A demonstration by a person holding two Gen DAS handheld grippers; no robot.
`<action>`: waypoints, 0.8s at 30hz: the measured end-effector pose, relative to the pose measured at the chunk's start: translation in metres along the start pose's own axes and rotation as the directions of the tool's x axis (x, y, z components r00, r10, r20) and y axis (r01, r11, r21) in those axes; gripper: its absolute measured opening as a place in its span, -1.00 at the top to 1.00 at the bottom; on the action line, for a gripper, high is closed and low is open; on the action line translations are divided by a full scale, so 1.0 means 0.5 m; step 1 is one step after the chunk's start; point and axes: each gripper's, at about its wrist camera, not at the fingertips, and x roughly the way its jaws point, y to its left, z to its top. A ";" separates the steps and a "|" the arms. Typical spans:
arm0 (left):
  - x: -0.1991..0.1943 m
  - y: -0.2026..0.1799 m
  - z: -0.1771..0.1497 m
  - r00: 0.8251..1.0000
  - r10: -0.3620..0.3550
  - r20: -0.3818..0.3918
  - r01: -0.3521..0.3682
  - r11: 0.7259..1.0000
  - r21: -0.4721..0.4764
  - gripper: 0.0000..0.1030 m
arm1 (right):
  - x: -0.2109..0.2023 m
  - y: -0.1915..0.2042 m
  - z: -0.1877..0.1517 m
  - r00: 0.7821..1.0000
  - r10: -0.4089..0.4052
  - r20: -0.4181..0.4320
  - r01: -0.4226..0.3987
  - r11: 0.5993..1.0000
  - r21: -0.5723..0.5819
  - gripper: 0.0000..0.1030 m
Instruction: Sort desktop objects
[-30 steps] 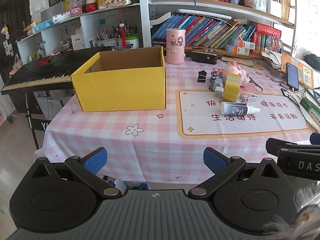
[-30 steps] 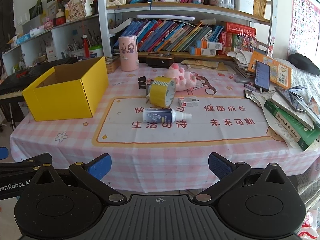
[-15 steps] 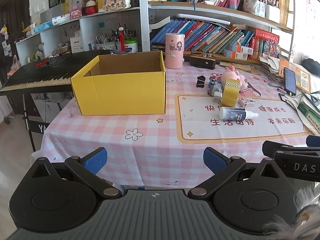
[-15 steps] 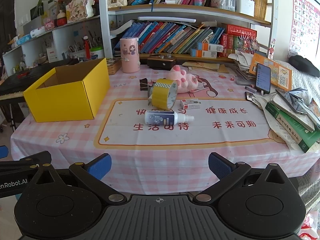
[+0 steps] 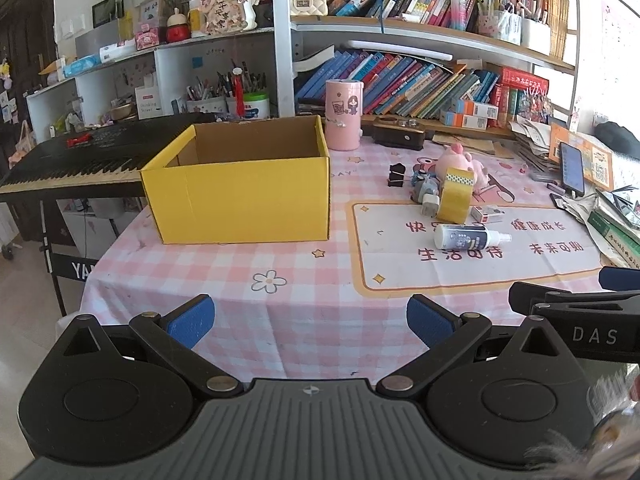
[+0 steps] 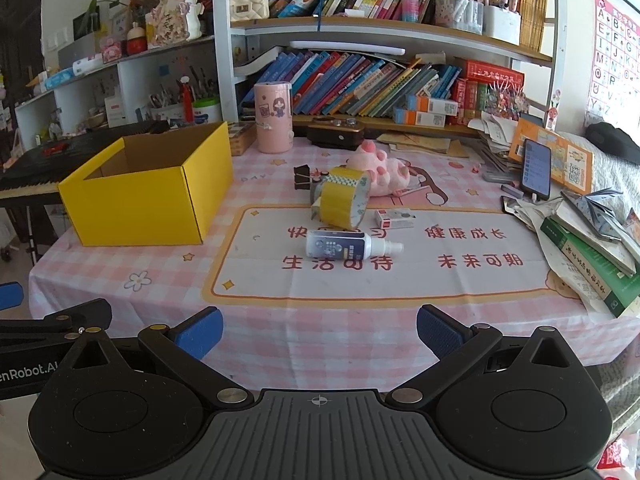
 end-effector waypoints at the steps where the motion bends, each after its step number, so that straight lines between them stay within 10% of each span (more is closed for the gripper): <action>1: 0.000 0.001 0.001 1.000 0.006 0.003 -0.006 1.000 0.000 -1.00 | 0.001 0.002 0.001 1.000 0.003 0.000 -0.003 1.000 -0.001 -1.00; 24: 0.043 -0.023 0.023 0.999 0.040 0.014 -0.039 0.999 -0.022 -1.00 | 0.059 -0.024 0.030 0.997 0.079 -0.010 -0.079 0.997 -0.015 -1.00</action>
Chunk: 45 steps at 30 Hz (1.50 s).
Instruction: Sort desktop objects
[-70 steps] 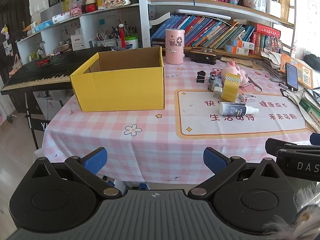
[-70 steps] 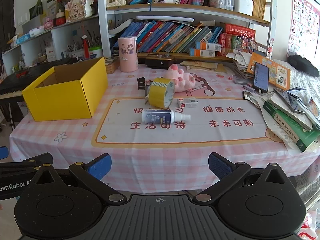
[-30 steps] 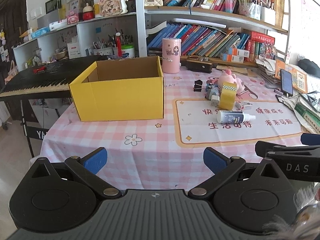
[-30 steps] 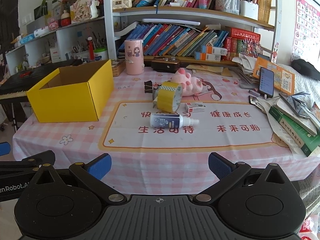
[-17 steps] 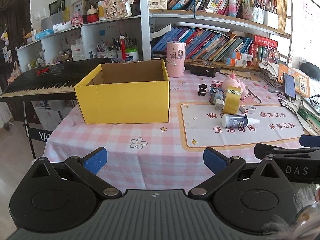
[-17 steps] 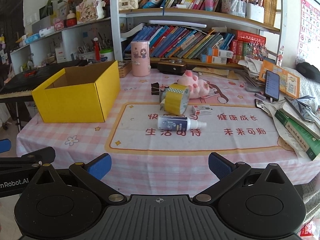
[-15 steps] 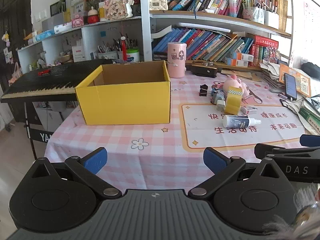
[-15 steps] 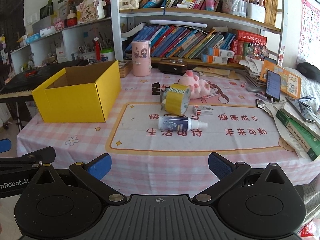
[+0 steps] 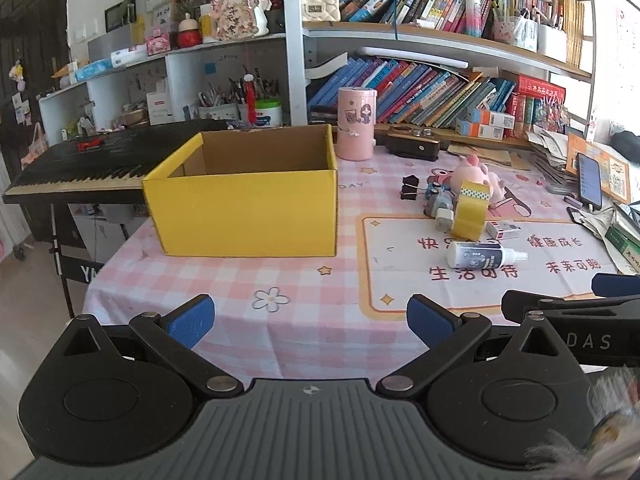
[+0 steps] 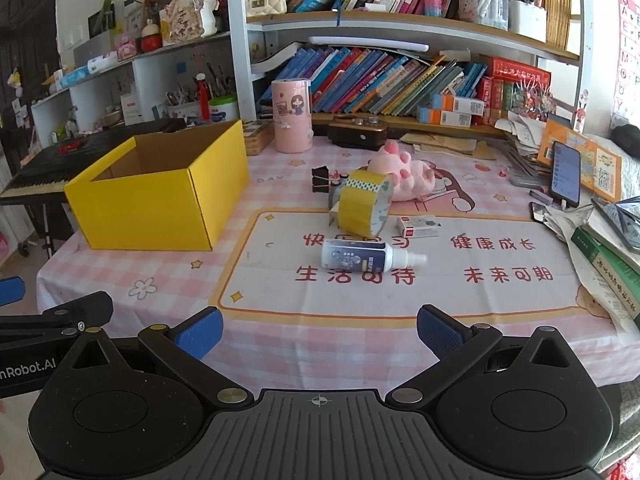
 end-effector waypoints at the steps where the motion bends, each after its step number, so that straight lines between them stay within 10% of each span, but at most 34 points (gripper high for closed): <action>1: 0.005 -0.005 0.002 1.000 -0.001 -0.005 0.001 1.000 0.001 -1.00 | 0.003 -0.005 0.003 1.000 0.000 0.000 0.000 1.000 -0.002 -1.00; 23: 0.164 -0.184 0.060 0.982 -0.120 -0.143 0.112 0.992 -0.062 -0.96 | 0.134 -0.213 0.097 0.999 0.002 -0.047 -0.002 1.000 0.006 -0.98; 30: 0.240 -0.263 0.073 0.963 -0.189 -0.192 0.205 0.977 0.067 -0.68 | 0.177 -0.281 0.125 0.998 0.008 -0.063 -0.007 1.000 0.012 -0.98; 45: 0.406 -0.381 0.126 0.903 -0.341 -0.262 0.420 0.830 0.367 -0.38 | 0.248 -0.353 0.154 0.993 0.050 -0.110 -0.051 0.999 -0.007 -0.98</action>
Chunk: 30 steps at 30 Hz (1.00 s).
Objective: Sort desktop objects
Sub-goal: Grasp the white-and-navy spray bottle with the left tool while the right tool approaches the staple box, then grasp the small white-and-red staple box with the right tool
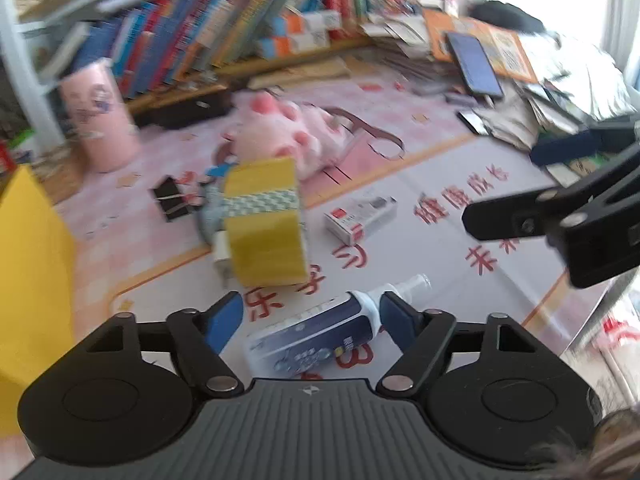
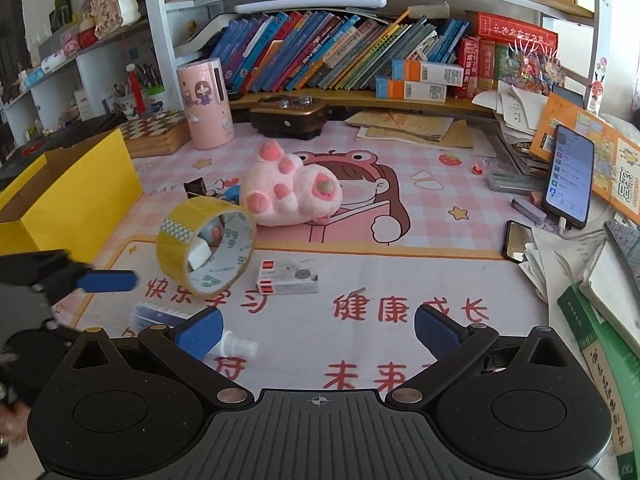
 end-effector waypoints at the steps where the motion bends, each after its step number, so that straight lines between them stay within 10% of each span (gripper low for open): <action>1: 0.010 0.001 0.002 1.000 -0.020 -0.011 0.020 1.000 0.009 -0.36 | 0.002 -0.003 0.002 1.000 0.002 0.000 -0.002 1.000 -0.003 -0.98; 12: 0.035 0.024 -0.017 0.990 -0.080 -0.115 0.072 0.995 -0.071 0.36 | 0.064 -0.019 0.021 0.997 0.050 -0.066 -0.052 0.998 -0.024 -0.98; 19: -0.007 0.028 -0.056 0.990 -0.022 -0.139 -0.010 0.973 -0.230 0.39 | 0.145 0.025 0.031 0.995 0.068 -0.070 -0.077 0.987 -0.144 -0.98; 30: -0.044 0.002 -0.090 0.986 0.075 -0.152 -0.133 0.898 -0.420 0.40 | 0.212 0.071 0.025 0.996 0.058 -0.066 -0.072 0.973 -0.220 -0.24</action>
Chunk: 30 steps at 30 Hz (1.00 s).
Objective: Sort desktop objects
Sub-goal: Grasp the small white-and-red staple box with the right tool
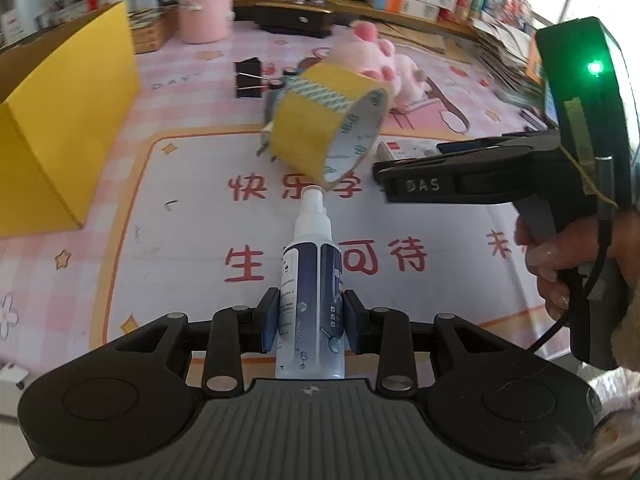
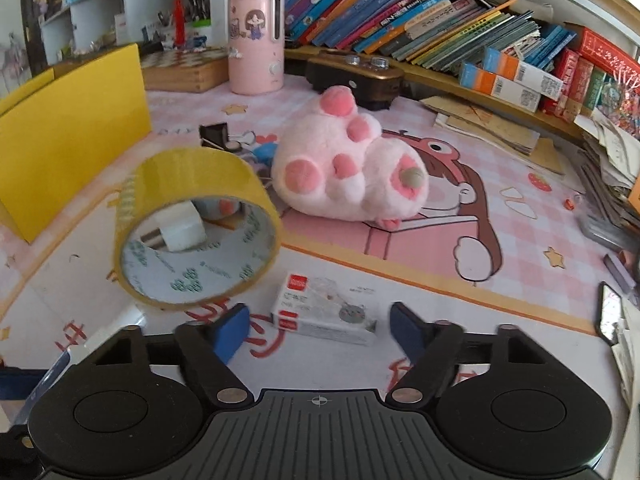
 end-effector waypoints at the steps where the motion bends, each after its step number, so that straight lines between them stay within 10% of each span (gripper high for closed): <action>1: 0.000 -0.003 -0.002 1.000 0.007 0.005 -0.007 1.000 0.004 0.40 | -0.001 -0.001 0.001 1.000 0.004 0.004 -0.004 1.000 -0.002 -0.07; 16: -0.009 0.006 -0.004 1.000 -0.004 0.027 0.006 0.996 -0.092 0.42 | -0.095 -0.043 -0.012 0.996 0.081 0.037 -0.084 0.994 0.065 -0.06; 30: -0.153 0.039 -0.006 0.961 -0.142 0.237 0.228 0.894 -0.386 0.42 | -0.188 -0.027 -0.012 0.987 0.146 0.063 -0.150 0.986 0.068 -0.07</action>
